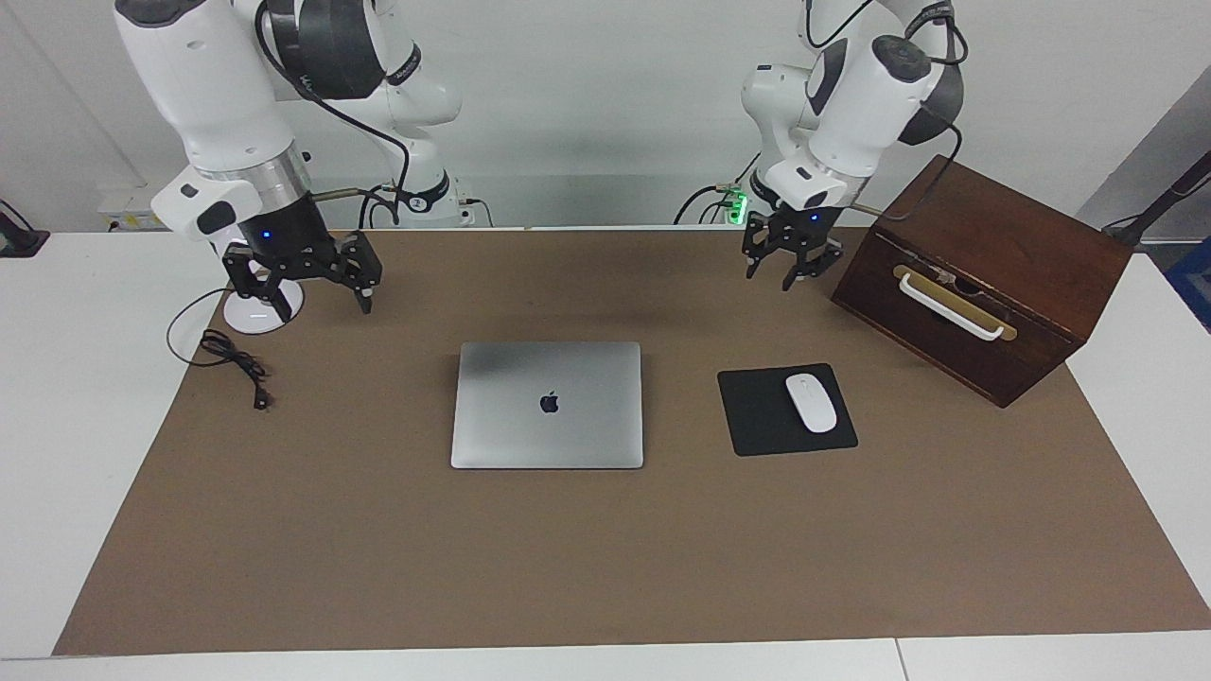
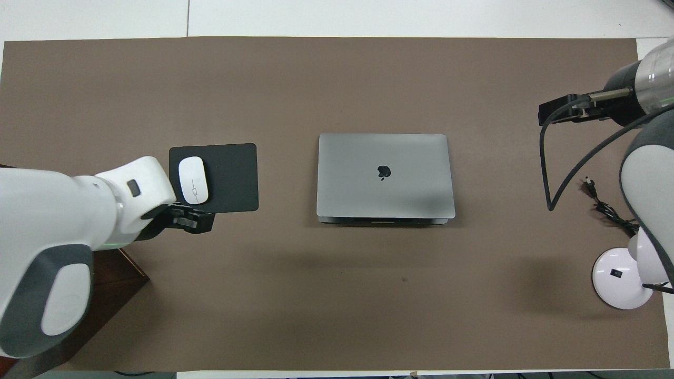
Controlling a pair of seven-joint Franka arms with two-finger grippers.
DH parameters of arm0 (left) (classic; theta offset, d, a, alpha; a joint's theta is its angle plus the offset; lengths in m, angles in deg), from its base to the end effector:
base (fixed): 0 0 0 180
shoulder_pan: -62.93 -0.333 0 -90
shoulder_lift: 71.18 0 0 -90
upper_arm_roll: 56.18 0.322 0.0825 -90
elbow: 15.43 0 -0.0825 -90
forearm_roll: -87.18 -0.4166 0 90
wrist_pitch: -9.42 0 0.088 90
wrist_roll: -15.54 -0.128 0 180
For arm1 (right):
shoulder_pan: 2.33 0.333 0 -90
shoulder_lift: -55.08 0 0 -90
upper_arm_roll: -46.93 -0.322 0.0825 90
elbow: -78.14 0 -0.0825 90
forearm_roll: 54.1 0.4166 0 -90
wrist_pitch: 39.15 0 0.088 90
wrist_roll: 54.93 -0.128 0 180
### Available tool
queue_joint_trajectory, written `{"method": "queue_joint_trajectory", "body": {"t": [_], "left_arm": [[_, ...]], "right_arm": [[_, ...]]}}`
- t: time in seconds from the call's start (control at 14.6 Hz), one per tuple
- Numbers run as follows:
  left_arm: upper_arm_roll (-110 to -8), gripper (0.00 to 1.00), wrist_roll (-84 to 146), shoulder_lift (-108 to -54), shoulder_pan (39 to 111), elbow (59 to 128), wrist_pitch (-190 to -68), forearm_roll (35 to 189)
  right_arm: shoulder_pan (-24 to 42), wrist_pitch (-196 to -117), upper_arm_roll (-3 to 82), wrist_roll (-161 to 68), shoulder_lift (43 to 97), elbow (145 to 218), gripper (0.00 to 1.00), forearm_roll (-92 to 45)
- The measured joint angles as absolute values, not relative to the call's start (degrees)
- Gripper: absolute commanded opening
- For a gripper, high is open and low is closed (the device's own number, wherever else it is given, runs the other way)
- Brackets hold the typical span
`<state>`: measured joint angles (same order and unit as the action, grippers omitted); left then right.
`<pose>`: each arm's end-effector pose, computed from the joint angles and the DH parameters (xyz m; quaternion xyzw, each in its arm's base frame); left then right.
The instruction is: Close laptop with both arms
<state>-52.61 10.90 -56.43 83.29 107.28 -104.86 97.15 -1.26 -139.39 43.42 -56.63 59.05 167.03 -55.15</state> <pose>0.4957 -0.1625 0.4990 0.9825 -0.1546 0.0446 0.0942 0.6267 0.0470 0.5946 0.9976 0.0259 0.0647 0.0035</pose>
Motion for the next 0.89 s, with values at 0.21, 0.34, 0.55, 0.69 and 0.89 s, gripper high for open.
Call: {"method": "queue_joint_trajectory", "body": {"t": [0.21, 0.34, 0.55, 0.69, 0.89], "left_arm": [[-52.43, 1.0, 10.85, -56.42, 76.13, 104.63, -101.34, 97.12], [-52.41, 1.0, 10.78, -56.41, 72.14, 103.21, -100.95, 97.12], [-52.44, 1.0, 10.77, -56.41, 68.39, 102.21, -100.95, 97.12], [-52.45, 1.0, 10.77, -56.41, 67.01, 101.89, -101.0, 97.12], [-52.49, 1.0, 10.78, -56.72, 65.03, 100.01, -101.35, 96.17]], "right_arm": [[-1.45, -139.55, 43.61, -57.06, 54.71, 170.83, 1.0, -56.48], [-1.54, -139.55, 44.94, -56.76, 52.47, 171.66, 1.0, -56.57], [-1.58, -139.35, 47.7, -53.47, 51.04, 172.09, 1.0, -56.57], [-1.59, -138.79, 48.06, -50.44, 50.53, 172.21, 1.0, -56.57], [-1.59, -138.63, 48.2, -46.34, 49.82, 171.85, 1.0, -56.59]]}}
